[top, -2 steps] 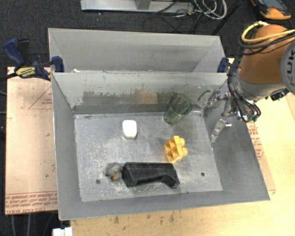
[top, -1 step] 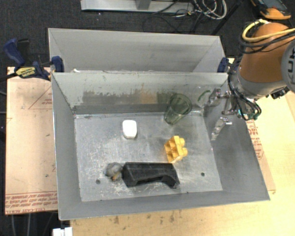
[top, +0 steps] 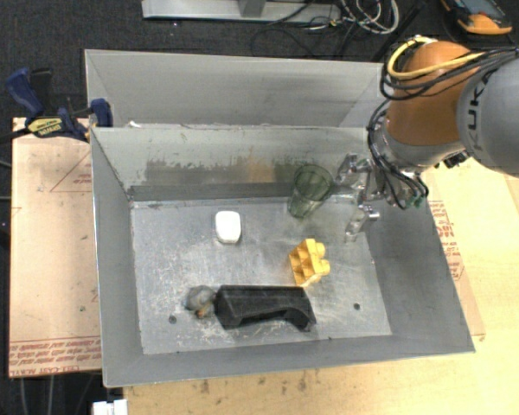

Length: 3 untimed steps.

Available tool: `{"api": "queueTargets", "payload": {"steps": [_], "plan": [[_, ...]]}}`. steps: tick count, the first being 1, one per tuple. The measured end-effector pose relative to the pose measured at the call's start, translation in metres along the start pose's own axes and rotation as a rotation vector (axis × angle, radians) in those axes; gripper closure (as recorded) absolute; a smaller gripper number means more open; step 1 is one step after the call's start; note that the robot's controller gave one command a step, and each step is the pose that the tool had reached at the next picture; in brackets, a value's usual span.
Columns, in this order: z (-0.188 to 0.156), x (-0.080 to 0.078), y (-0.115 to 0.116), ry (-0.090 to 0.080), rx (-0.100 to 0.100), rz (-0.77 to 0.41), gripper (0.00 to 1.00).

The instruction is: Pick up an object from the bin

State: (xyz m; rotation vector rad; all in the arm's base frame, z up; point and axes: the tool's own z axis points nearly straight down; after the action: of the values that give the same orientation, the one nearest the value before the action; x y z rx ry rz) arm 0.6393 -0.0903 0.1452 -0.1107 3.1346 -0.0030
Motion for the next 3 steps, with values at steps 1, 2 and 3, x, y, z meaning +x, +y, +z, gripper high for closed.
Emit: {"api": "queueTargets", "payload": {"steps": [1,2,3], "plan": [[0.007,-0.003,0.012,0.001,-0.002,-0.021,0.00],[0.052,0.039,0.008,-0.002,-0.003,-0.151,0.00],[0.024,0.027,0.042,0.009,-0.004,-0.081,0.00]]}}
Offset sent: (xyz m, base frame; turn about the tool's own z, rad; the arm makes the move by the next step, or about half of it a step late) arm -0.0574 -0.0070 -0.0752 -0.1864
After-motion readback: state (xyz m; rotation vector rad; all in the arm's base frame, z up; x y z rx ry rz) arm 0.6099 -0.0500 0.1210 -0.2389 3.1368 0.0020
